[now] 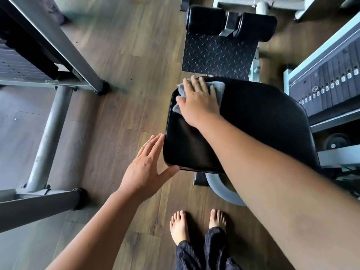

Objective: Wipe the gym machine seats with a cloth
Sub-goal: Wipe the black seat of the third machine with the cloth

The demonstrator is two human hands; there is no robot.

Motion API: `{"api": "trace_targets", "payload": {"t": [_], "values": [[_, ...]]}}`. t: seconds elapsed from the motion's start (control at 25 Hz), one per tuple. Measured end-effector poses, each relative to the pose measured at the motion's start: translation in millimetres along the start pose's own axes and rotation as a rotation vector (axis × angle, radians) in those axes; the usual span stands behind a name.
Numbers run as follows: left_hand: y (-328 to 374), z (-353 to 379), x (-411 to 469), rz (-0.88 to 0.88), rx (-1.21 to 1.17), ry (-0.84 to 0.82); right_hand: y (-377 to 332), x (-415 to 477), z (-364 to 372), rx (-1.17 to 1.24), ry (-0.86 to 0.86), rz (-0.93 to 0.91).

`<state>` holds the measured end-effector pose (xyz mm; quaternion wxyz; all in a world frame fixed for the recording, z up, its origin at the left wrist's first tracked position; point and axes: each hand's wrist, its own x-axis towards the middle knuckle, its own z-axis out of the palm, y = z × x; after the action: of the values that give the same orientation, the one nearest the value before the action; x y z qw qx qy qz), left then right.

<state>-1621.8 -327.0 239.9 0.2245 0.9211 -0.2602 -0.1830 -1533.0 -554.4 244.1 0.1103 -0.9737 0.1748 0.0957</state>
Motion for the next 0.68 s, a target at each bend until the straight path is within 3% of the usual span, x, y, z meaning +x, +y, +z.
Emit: {"api": "trace_targets", "payload": {"t": [0.08, 0.16, 0.32, 0.44, 0.52, 0.6, 0.68], "values": [[-0.4, -0.3, 0.0, -0.001, 0.008, -0.002, 6.1, -42.5, 5.2, -0.013, -0.029, -0.236], [-1.5, -1.2, 1.4, 0.004, 0.017, -0.015, 50.3, -59.4, -4.2, -0.047, 0.011, -0.333], [0.2, -4.1, 2.0, -0.013, 0.036, -0.038, 152.0, -22.3, -25.2, -0.063, 0.072, 0.136], [1.9, -6.1, 1.2, -0.01, 0.038, -0.032, 114.6, 9.3, -20.0, 0.006, 0.11, 0.357], [2.1, -6.2, 1.2, -0.005, 0.035, -0.025, 49.4, 9.7, -8.9, 0.013, 0.126, 0.233], [2.1, -5.8, 0.8, 0.007, 0.029, -0.02, 2.1, -15.9, 2.9, -0.002, 0.052, -0.038], [2.2, -5.4, 1.6, 0.005, 0.034, -0.027, 14.0, -34.7, 2.7, -0.017, -0.025, -0.284]]}}
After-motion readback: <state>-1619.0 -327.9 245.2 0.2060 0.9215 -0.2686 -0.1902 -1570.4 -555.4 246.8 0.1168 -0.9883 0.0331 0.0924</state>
